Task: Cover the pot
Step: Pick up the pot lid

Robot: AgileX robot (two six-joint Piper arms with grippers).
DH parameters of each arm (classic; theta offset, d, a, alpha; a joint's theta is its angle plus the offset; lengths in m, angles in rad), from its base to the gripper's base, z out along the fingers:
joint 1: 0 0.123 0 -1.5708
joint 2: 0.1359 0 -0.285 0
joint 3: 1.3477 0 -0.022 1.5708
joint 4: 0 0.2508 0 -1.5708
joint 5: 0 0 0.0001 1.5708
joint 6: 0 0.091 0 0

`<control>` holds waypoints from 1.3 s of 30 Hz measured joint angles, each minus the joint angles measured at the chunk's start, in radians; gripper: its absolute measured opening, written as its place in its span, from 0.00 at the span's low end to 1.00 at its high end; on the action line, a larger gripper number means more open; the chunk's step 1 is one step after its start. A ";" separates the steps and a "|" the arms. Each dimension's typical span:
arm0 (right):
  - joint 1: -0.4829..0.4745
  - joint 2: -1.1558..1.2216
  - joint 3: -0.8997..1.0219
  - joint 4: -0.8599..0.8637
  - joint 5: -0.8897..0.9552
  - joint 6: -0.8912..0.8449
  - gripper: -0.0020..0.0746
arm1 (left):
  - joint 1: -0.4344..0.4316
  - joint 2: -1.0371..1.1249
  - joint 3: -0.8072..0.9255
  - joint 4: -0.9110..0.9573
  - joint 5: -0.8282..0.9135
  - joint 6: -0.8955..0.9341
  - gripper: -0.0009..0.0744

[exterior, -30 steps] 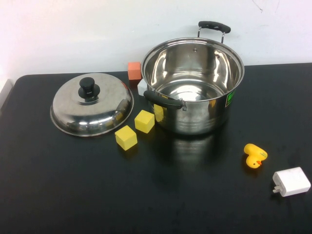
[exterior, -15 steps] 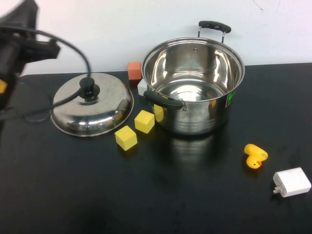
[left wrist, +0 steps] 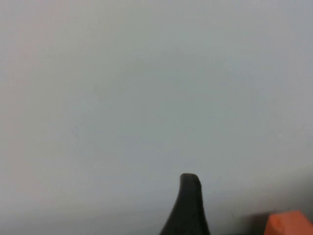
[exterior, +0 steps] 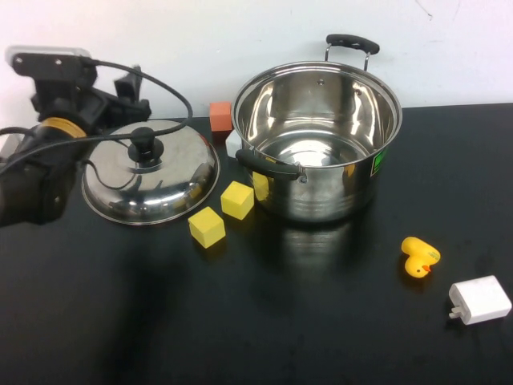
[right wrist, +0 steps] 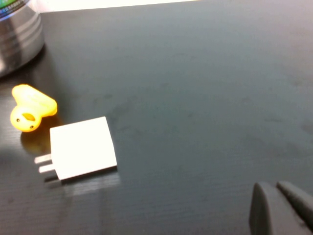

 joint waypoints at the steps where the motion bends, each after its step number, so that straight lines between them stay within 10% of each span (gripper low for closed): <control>1: 0.000 0.000 0.000 0.000 0.000 0.000 0.02 | 0.000 0.028 -0.023 0.000 0.019 -0.010 0.72; 21: 0.000 0.000 0.000 0.000 0.000 0.000 0.02 | -0.032 0.177 -0.078 0.071 0.176 -0.073 0.72; 28: 0.000 0.000 0.000 0.000 0.000 0.000 0.02 | -0.041 0.179 -0.080 0.085 0.230 -0.066 0.44; 39: 0.000 0.000 0.000 0.000 0.000 0.000 0.02 | -0.046 0.104 -0.083 0.086 0.386 -0.056 0.44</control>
